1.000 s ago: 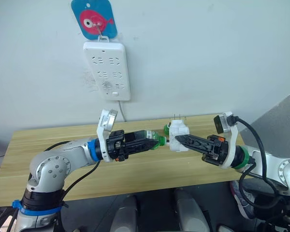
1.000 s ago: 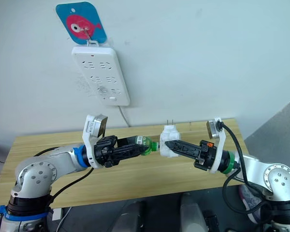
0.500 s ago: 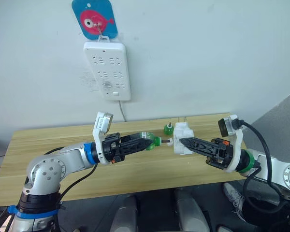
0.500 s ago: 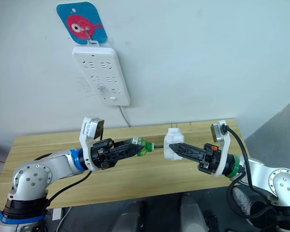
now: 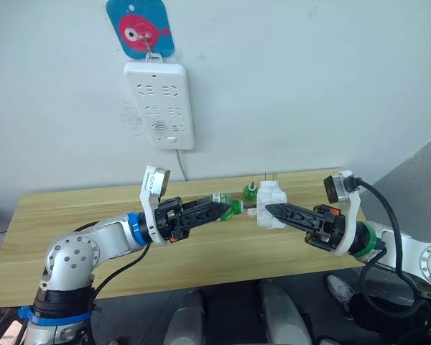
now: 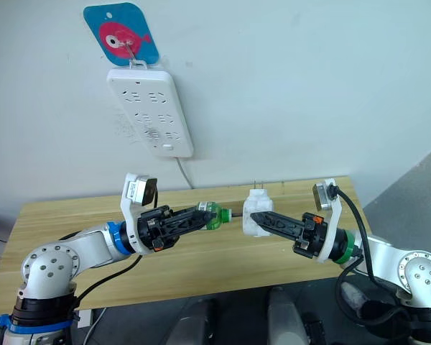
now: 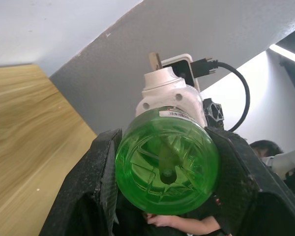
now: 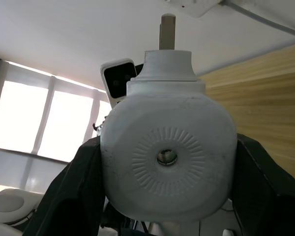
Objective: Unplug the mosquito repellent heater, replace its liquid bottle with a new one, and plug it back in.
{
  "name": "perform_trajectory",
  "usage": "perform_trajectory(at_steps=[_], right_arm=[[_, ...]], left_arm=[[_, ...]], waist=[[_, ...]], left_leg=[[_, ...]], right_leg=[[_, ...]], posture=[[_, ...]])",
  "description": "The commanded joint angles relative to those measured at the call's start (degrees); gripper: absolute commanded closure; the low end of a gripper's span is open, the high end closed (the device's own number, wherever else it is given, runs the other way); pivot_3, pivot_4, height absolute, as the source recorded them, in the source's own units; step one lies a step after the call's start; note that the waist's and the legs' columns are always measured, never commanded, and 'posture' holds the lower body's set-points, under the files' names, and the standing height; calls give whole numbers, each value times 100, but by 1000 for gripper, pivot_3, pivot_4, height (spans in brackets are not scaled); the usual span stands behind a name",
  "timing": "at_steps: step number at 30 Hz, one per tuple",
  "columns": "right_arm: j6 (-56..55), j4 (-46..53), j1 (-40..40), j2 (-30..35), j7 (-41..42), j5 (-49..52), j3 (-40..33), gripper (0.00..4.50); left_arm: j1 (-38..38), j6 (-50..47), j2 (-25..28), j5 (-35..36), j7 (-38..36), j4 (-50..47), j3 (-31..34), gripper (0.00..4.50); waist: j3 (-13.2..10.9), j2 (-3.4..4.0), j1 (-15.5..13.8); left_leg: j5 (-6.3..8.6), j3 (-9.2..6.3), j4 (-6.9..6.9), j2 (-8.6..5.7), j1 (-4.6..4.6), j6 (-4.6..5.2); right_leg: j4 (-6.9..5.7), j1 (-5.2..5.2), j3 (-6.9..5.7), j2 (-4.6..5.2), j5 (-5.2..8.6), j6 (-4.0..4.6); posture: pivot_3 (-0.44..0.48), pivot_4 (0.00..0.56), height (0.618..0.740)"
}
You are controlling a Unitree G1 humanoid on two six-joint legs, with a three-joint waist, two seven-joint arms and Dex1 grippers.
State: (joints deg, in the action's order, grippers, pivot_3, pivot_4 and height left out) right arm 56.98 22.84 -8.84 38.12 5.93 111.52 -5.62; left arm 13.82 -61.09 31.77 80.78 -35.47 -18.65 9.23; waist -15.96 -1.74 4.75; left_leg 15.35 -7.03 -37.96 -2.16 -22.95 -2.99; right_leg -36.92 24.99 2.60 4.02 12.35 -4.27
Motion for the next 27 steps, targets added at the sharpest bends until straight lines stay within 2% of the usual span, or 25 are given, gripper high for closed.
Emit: perform_trajectory(at_steps=[1, 15, 27], right_arm=[[-120, 319, -79, -109, -55, 148, -18, 1527], [-331, 539, -77, -330, -359, 148, 158, 1527], [-126, 387, 25, 7, -66, 148, 74, 1527]], left_arm=[[-27, 2, -71, 246, 52, -132, 2, 2187], [23, -9, -125, 467, 139, -68, -30, 2187], [161, -142, -48, 722, 170, 45, -15, 2187]], waist=[[0, 0, 0], [0, 0, 1], [0, 0, 1]], left_leg=[[0, 0, 0, 0, 0, 0], [0, 0, 0, -1, 0, 0], [0, 0, 0, -1, 0, 0]], right_leg=[[0, 0, 0, 0, 0, 0], [0, 0, 0, 0, 0, 0], [0, 0, 0, 0, 0, 0]], posture=[[-130, 285, 740], [-132, 285, 740], [-133, 285, 740]])
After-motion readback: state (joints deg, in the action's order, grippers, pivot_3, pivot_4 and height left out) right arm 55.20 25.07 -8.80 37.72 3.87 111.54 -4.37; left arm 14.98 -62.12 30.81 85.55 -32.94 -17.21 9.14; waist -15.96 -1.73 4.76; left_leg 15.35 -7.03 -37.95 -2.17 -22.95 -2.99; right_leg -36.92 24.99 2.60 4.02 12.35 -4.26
